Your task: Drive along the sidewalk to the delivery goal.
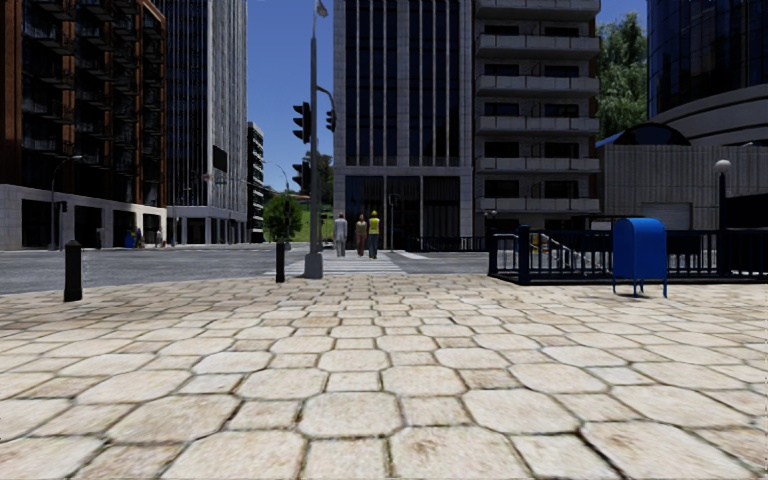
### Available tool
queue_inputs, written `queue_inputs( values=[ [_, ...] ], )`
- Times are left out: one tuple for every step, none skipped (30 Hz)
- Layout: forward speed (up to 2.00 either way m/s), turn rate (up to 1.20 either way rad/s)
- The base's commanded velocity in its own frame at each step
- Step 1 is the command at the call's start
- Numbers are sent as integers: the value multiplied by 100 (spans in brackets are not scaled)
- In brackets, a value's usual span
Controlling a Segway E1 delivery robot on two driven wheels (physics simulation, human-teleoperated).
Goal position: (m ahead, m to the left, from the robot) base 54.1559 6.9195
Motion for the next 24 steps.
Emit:
queue_inputs(
  values=[
    [200, 0],
    [200, 0],
    [200, 0],
    [200, 0],
    [200, 0],
    [200, 0],
    [200, 0],
    [200, 0],
    [200, 0],
    [200, 0],
    [200, 0],
    [200, 0],
    [200, 16],
    [200, 16],
    [200, 42],
    [200, 87],
    [200, 102],
    [200, 107],
    [200, 98],
    [200, 98],
    [200, 28],
    [200, 11],
    [200, 1],
    [200, 0]
  ],
)
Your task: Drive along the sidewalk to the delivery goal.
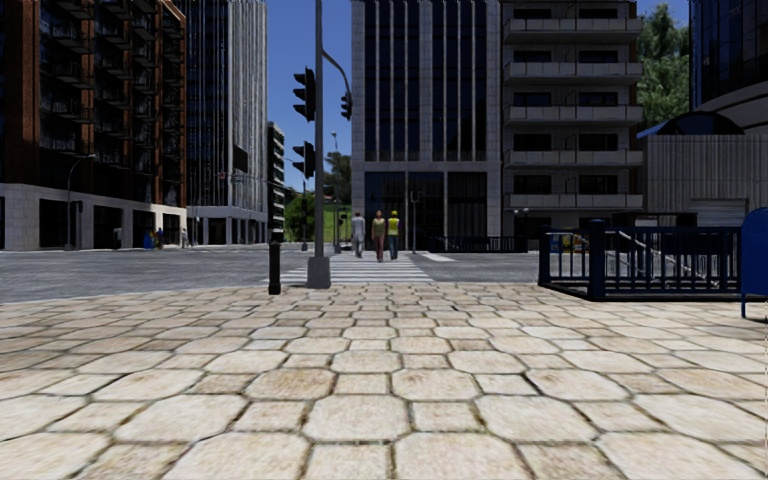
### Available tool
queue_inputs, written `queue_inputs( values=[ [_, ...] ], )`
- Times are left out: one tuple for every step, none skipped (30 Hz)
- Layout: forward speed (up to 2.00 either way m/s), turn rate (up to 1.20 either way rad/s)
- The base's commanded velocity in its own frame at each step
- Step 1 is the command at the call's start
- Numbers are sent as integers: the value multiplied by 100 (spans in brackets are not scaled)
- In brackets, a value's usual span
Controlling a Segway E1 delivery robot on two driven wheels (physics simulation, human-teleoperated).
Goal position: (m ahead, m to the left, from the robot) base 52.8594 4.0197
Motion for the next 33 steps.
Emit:
queue_inputs(
  values=[
    [200, 0],
    [200, 0],
    [200, 0],
    [200, 0],
    [200, 0],
    [200, 0],
    [200, 0],
    [200, 0],
    [200, 0],
    [200, 0],
    [200, 0],
    [200, 0],
    [200, 0],
    [200, 0],
    [200, 0],
    [200, 0],
    [200, 0],
    [200, 0],
    [200, 0],
    [200, 0],
    [200, 0],
    [200, 0],
    [200, 0],
    [200, 0],
    [200, 0],
    [200, 0],
    [200, 0],
    [200, 0],
    [200, 0],
    [200, 0],
    [200, 0],
    [200, 0],
    [200, 0]
  ],
)
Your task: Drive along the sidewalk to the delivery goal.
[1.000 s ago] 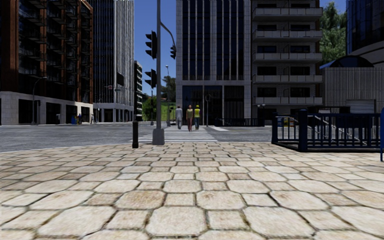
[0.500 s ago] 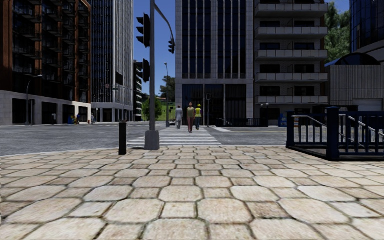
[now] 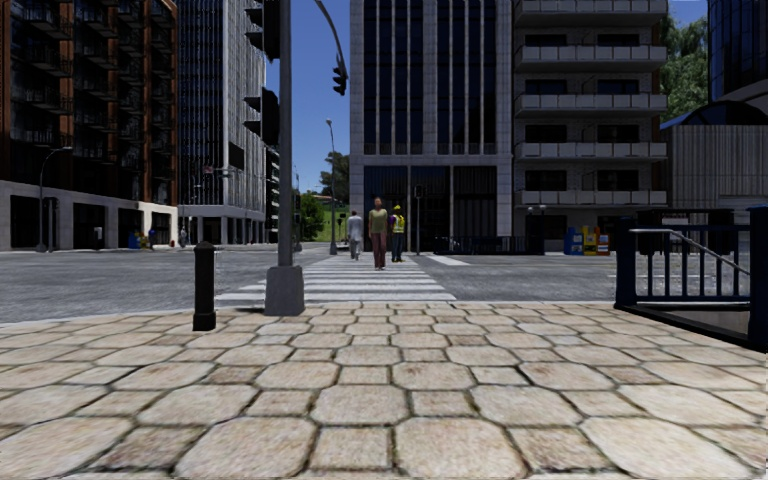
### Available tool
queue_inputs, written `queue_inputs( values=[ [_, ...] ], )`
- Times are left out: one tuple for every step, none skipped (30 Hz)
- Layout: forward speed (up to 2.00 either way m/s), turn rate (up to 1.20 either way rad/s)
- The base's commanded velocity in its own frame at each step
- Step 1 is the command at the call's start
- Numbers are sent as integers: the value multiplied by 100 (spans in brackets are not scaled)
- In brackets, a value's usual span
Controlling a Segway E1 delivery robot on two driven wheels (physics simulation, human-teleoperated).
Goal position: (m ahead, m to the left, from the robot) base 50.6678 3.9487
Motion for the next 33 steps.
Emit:
queue_inputs(
  values=[
    [200, 0],
    [200, 0],
    [200, 0],
    [200, 0],
    [200, 0],
    [200, 0],
    [200, 0],
    [200, 0],
    [200, 0],
    [200, 0],
    [200, 0],
    [200, 0],
    [200, 0],
    [200, 0],
    [200, 0],
    [200, 0],
    [200, 0],
    [200, 0],
    [200, 0],
    [200, 0],
    [200, 0],
    [200, 0],
    [200, 0],
    [200, 0],
    [200, 0],
    [200, 0],
    [200, 0],
    [200, 0],
    [200, 0],
    [200, 0],
    [200, 0],
    [200, 0],
    [200, 0]
  ],
)
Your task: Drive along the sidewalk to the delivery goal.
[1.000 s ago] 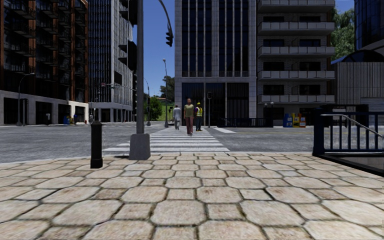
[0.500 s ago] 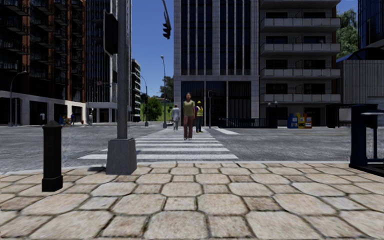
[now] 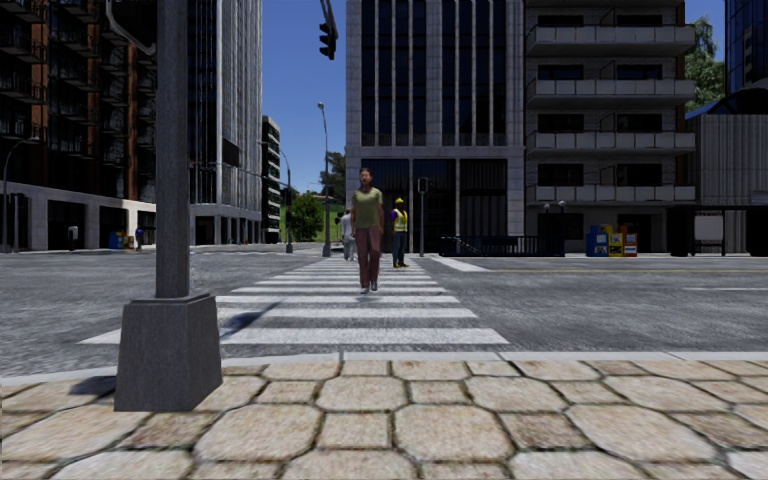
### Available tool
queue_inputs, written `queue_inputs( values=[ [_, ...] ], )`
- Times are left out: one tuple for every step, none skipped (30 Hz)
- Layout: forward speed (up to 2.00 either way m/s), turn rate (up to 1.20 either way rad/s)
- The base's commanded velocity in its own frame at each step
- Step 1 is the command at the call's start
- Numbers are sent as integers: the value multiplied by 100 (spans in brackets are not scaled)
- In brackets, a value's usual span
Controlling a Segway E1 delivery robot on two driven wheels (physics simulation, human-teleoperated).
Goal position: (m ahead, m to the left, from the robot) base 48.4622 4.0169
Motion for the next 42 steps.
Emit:
queue_inputs(
  values=[
    [200, 0],
    [200, -30],
    [200, -81],
    [200, -120],
    [200, -120],
    [200, -120],
    [200, -120],
    [200, -120],
    [200, -120],
    [200, -120],
    [200, -120],
    [200, -115],
    [200, -13],
    [200, -3],
    [200, 0],
    [200, 0],
    [200, 0],
    [200, 0],
    [200, 0],
    [200, 0],
    [200, 0],
    [200, 0],
    [200, 0],
    [200, 0],
    [200, 0],
    [200, 0],
    [200, 0],
    [200, 0],
    [200, 0],
    [200, 9],
    [200, 9],
    [200, 79],
    [200, 120],
    [200, 120],
    [200, 120],
    [200, 120],
    [200, 120],
    [200, 120],
    [200, 120],
    [200, 120],
    [200, 119],
    [200, 73]
  ],
)
